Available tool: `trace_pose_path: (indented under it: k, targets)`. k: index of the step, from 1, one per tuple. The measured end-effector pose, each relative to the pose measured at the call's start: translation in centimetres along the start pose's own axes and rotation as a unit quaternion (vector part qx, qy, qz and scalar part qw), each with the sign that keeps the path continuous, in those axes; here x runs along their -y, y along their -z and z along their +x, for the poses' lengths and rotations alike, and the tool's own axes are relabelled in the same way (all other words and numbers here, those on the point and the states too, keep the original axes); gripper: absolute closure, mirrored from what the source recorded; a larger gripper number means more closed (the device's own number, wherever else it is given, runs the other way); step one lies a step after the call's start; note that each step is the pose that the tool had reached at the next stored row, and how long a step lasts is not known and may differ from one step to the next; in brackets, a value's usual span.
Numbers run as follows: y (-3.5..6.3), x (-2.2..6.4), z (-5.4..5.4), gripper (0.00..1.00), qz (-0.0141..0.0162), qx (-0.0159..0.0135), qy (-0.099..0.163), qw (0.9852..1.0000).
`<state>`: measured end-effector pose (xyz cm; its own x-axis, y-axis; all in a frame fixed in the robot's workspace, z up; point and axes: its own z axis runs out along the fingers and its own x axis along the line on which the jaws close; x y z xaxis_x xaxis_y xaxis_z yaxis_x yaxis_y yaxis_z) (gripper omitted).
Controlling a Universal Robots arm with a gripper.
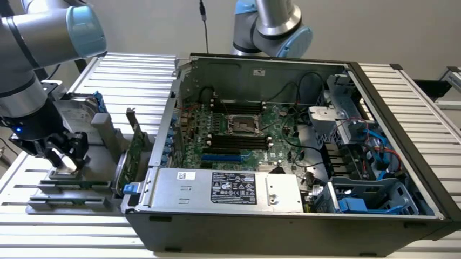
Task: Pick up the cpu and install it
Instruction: 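Pick up the cpu and move it towards the insertion slot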
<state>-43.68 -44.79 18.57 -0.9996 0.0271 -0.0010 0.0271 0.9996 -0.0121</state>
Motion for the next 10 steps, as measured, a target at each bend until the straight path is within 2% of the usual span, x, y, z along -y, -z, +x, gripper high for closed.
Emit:
trace_pose_path:
  k: [6, 10]
  targets:
    - [0.06, -0.01, -0.01, 0.45, -0.0006, 0.0003, 0.000, 1.0000]
    - [0.47, 0.01, 0.00, 0.45, -0.0006, 0.0000, 0.000, 1.0000]
